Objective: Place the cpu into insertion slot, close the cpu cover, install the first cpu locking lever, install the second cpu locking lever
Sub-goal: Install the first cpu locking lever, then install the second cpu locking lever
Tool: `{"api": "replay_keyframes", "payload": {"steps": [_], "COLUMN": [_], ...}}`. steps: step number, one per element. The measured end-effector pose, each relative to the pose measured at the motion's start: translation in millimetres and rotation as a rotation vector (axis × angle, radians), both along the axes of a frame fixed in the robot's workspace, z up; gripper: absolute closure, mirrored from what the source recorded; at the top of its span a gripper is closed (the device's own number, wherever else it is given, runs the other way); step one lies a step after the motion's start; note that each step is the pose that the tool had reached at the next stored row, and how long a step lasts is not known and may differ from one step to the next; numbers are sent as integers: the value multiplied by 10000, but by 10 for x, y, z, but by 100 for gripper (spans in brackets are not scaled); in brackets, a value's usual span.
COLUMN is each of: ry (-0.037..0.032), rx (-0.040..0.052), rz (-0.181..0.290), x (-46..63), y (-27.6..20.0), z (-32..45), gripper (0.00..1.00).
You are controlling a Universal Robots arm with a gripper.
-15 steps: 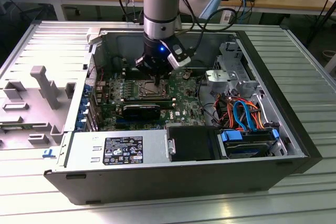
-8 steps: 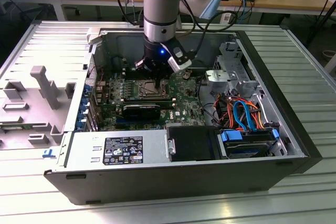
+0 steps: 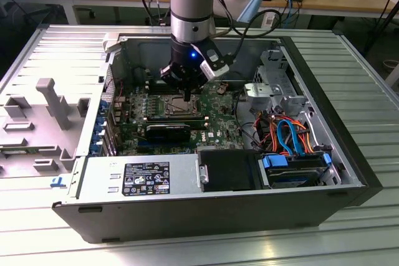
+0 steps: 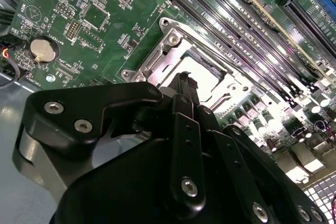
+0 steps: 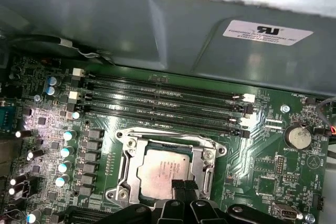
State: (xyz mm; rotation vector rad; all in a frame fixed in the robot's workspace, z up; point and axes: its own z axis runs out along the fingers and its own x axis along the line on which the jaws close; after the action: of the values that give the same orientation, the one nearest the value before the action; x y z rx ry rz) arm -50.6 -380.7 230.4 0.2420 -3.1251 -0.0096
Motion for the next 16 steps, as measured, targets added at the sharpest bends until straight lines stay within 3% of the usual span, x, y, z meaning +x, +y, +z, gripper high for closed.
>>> {"api": "replay_keyframes", "payload": {"steps": [12,16], "ry": [0,1], "rx": [0,0], "rz": [0,0], "x": [0,7], "y": [-1,-87], "z": [2,-1], "gripper": [89,89]}}
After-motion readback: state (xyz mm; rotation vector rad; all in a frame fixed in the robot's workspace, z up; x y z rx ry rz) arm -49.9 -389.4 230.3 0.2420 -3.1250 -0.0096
